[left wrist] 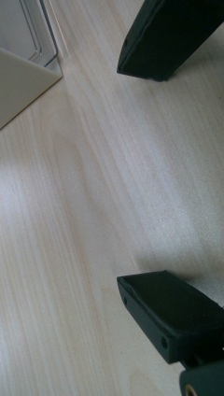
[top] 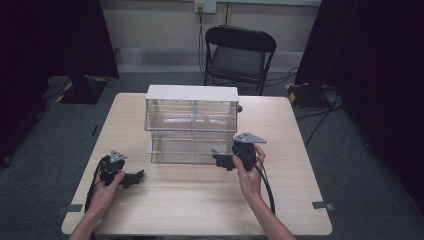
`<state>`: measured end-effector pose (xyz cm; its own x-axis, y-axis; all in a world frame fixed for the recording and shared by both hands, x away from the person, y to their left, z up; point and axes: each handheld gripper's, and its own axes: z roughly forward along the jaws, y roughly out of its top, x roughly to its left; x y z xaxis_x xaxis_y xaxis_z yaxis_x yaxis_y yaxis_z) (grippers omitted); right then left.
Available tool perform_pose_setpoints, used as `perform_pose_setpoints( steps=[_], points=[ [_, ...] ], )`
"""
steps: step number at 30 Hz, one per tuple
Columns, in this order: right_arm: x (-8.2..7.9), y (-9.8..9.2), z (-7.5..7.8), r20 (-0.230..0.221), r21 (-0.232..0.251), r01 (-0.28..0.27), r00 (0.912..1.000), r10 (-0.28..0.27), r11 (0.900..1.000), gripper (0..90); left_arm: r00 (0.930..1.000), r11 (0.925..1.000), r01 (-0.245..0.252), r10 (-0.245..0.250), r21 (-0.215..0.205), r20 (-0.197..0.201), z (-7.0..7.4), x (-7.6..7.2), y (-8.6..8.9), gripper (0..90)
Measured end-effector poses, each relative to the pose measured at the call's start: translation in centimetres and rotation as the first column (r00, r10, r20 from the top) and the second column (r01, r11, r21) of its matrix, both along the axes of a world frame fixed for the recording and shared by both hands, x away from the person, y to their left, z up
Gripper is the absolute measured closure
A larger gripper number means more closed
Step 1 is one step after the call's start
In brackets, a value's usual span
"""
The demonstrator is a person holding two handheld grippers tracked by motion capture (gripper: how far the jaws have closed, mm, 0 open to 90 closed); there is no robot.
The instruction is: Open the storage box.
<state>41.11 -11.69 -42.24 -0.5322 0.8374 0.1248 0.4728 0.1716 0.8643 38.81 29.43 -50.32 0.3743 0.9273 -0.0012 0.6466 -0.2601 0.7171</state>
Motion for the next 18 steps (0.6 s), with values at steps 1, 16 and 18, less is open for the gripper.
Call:
perform_pose_setpoints(
  steps=[1,16,18],
  points=[
    [0.01,0.00,0.01,0.000,0.002,0.000,1.0000,0.000,1.000,7.5,1.0000,1.0000,0.000,0.000,0.000,0.000,0.00,0.00,0.00,1.1],
    [0.17,0.03,0.52,0.013,0.011,0.006,0.9999,-0.006,1.000,9.4,1.0000,1.0000,0.000,0.000,0.000,0.000,0.00,0.00,0.00,1.1],
    [0.20,0.02,0.60,0.015,0.010,0.005,0.9999,-0.005,1.000,9.6,1.0000,1.0000,-0.001,0.001,-0.002,0.000,-0.01,0.00,-0.01,1.1]
  ],
)
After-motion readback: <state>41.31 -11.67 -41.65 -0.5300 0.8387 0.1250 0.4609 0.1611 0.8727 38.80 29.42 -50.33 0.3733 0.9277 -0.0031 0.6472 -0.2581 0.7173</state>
